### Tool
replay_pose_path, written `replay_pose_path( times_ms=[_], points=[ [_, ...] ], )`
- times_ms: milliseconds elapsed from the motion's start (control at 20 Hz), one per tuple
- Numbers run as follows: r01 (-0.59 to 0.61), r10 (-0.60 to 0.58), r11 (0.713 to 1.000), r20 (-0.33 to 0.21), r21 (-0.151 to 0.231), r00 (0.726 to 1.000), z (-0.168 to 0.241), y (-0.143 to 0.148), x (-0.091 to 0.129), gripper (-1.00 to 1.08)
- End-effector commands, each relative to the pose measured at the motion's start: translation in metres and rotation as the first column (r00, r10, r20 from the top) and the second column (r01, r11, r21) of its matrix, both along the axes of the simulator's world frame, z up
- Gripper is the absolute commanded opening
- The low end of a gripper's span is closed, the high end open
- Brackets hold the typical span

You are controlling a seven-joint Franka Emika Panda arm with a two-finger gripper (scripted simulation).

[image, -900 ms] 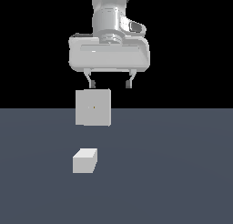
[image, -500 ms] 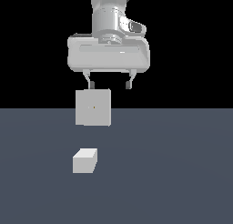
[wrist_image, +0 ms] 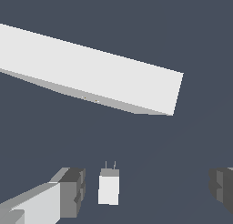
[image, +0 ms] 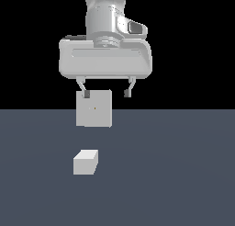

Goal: Plug the charger into the wall socket.

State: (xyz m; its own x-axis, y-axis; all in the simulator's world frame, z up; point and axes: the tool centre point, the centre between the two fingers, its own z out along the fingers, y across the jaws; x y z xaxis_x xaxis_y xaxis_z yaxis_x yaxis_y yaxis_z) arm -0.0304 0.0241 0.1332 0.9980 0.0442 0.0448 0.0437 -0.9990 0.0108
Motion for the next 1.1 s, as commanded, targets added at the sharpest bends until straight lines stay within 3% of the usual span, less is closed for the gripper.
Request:
replay_pose_path(
  times_ms=[0,500,1050],
  points=[
    [0.007,-0.007,1.0,0.01,0.002,1.0,-0.009,0.003,-0.011,1.0],
    [0.037,-0.037,0.999,0.053,0.011,0.998,-0.05,0.019,-0.055,1.0],
    [0.051,-0.052,0.999,0.074,0.015,0.996,-0.071,0.027,-0.074,1.0]
  ],
)
